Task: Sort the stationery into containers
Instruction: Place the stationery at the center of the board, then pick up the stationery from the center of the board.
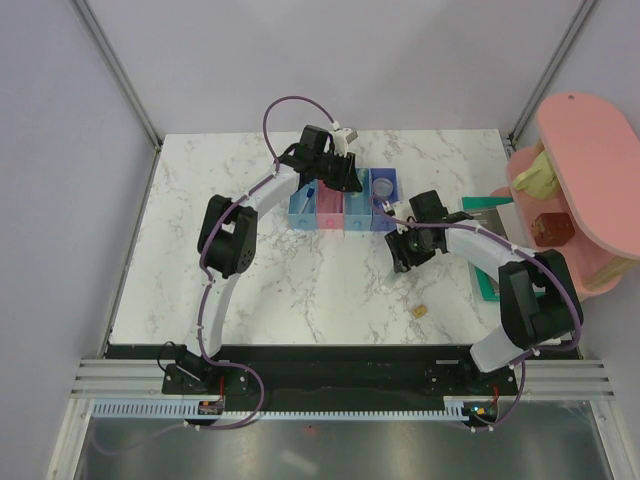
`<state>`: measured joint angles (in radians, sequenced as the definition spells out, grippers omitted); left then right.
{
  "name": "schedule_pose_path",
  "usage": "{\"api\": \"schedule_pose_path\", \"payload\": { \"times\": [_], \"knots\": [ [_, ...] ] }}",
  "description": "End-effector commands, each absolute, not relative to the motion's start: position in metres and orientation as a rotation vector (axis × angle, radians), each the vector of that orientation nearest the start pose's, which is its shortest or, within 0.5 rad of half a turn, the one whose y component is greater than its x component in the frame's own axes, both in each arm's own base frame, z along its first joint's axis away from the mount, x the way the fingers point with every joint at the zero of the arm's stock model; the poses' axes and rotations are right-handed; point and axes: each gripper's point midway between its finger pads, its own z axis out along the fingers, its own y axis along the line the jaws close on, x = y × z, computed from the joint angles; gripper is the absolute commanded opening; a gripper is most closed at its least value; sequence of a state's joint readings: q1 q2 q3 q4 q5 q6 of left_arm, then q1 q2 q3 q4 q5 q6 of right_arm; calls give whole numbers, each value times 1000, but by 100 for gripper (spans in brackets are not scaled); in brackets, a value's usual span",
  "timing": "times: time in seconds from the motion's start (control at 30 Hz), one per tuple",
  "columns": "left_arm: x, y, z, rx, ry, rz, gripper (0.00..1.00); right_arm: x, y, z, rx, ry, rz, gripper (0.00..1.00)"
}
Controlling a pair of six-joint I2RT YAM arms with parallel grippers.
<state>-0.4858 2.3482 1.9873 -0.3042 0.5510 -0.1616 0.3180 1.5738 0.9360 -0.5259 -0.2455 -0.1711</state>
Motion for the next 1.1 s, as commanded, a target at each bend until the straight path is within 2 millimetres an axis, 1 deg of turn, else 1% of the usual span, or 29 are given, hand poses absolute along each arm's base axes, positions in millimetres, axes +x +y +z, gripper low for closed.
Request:
{"api": "schedule_pose_path", "payload": {
  "times": [0.0,0.03,0.1,0.13,0.17,0.2,0.23,0.27,0.37,0.4,0.47,0.5,0.53,0.57,0.6,0.63,0.67,0.7,0.73,0.77,0.8,0.83,0.9,0.93,1.03,1.07],
  "knots": [
    [494,-373,119,714,2120,-946,44,303,129,55,-722,2564,311,58],
    [495,-373,125,718,2107,-944,49,301,130,52,-722,2573,318,58],
    [493,-374,131,727,2097,-943,53,298,134,48,-724,2589,353,58],
    [493,-373,134,734,2088,-939,57,299,136,47,-715,2595,369,58],
    [492,-372,145,736,2070,-936,60,299,138,46,-716,2597,385,58],
    [491,-371,149,744,2061,-932,62,299,139,43,-715,2609,392,59],
    [489,-370,153,756,2052,-927,63,301,140,44,-705,2609,398,59],
    [487,-368,167,762,2026,-923,64,301,141,43,-700,2613,401,59],
    [479,-362,186,799,1992,-907,65,302,142,40,-700,2621,410,59],
    [474,-357,203,825,1963,-892,65,301,143,37,-700,2632,414,60],
    [470,-347,216,851,1937,-857,65,303,145,36,-695,2635,421,60],
    [468,-339,239,886,1876,-810,65,304,146,33,-690,2645,425,61],
    [465,-333,245,901,1869,-785,66,305,147,32,-688,2648,436,61],
    [470,-319,249,893,1866,-723,67,307,149,32,-680,2653,445,61],
    [470,-308,265,923,1819,-654,68,309,151,30,-680,2655,456,62],
    [471,-298,267,933,1822,-602,69,311,153,30,-672,2654,462,62],
    [479,-279,265,922,1835,-527,70,314,154,29,-664,2649,463,62],
    [482,-267,264,959,1819,-468,70,316,157,27,-661,2653,469,62],
    [489,-244,267,940,1826,-405,71,317,158,27,-656,2651,476,62],
    [494,-228,258,936,1853,-356,71,318,160,24,-655,2658,483,63],
    [499,-214,255,955,1851,-307,71,319,162,24,-653,2657,483,63],
    [508,-187,245,931,1889,-250,71,321,163,24,-654,2653,480,63],
    [519,-160,231,965,1906,-151,70,321,166,21,-670,2653,468,63],
    [526,-139,216,960,1948,-93,70,322,167,20,-676,2651,459,63],
    [535,-105,187,1047,1981,31,69,321,169,15,-700,2654,445,60],
    [534,-99,168,1083,2009,47,68,321,168,13,-699,2659,436,55]
  ]
}}
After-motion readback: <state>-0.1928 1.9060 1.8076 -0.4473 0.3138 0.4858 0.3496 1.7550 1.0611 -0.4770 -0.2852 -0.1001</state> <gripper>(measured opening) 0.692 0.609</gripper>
